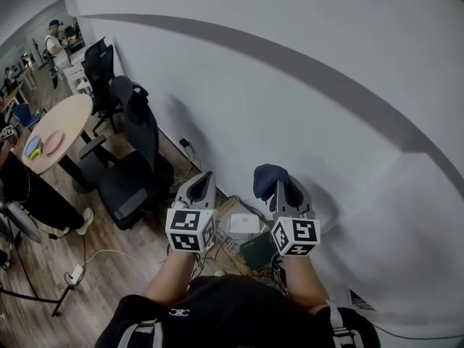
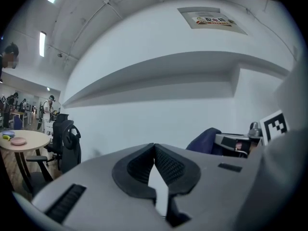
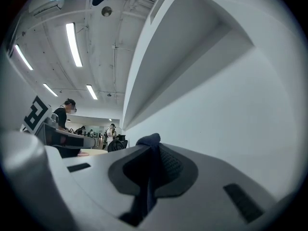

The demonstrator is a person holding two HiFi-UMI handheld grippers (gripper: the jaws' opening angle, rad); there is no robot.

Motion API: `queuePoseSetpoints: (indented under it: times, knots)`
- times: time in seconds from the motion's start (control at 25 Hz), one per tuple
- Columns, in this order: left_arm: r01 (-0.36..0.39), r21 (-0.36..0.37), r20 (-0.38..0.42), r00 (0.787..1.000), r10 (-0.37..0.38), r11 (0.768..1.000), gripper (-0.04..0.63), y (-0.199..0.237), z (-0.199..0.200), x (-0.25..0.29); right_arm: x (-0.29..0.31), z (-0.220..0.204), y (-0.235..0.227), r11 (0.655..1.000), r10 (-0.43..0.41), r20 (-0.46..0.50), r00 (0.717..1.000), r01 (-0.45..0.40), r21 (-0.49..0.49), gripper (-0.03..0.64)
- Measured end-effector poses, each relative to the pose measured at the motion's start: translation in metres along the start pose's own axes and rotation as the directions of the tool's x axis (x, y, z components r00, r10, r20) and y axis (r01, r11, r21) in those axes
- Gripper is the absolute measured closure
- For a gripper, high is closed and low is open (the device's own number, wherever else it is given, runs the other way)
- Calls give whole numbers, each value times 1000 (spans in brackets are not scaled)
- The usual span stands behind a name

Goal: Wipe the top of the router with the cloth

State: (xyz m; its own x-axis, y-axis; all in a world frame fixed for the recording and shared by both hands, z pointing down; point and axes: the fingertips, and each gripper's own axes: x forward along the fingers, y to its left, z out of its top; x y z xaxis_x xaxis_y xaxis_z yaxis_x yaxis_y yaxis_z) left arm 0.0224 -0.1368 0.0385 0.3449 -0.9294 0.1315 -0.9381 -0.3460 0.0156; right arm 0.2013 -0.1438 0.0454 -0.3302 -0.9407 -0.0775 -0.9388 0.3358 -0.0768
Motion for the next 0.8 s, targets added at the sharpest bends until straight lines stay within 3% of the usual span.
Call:
queuePoseSetpoints:
  times: [0.8]
  knots:
    - [-16,11,-37,999,16,1000,594,-28,-17,-15,-25,-16,-4,999,42,-37,998,-42,10,612]
